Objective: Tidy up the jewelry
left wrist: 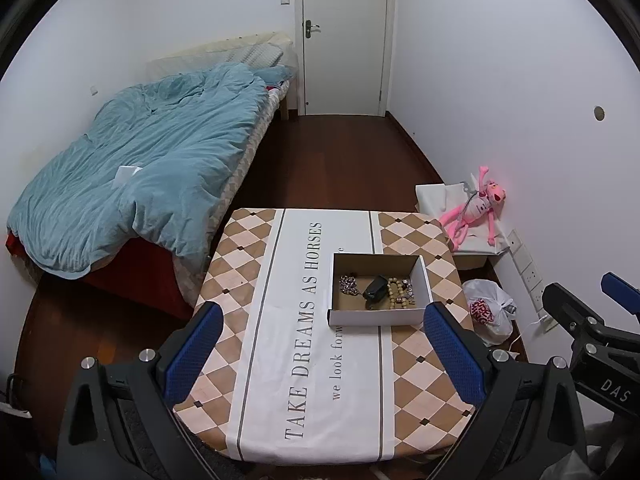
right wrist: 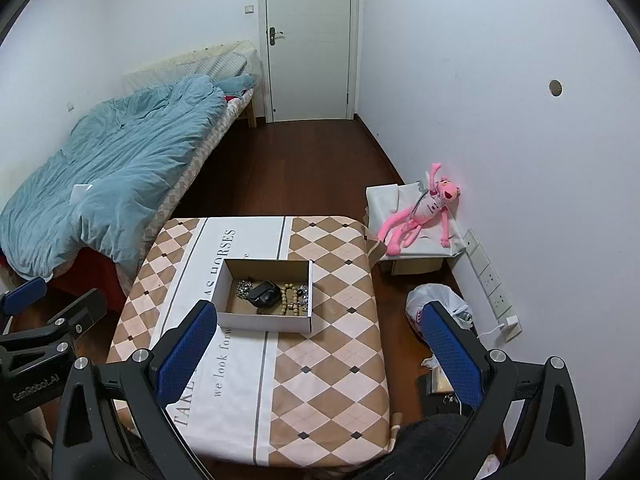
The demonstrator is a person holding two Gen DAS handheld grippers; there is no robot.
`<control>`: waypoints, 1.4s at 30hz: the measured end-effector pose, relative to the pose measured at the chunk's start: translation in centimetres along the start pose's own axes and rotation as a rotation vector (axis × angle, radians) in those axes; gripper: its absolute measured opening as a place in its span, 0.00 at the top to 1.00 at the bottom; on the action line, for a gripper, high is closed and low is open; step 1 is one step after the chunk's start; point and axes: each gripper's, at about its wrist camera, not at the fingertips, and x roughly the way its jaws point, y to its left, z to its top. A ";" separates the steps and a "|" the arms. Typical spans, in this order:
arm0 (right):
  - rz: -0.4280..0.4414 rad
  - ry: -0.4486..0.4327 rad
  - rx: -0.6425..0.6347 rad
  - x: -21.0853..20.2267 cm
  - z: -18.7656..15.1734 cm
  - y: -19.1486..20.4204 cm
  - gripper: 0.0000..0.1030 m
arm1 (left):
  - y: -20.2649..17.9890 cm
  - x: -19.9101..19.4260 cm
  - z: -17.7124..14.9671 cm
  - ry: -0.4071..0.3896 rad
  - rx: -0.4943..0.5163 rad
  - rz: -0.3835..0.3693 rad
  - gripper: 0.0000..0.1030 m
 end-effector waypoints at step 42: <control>-0.060 0.238 -0.014 15.5 2.5 -0.5 0.00 | -2.3 13.0 2.5 0.250 0.027 0.042 0.01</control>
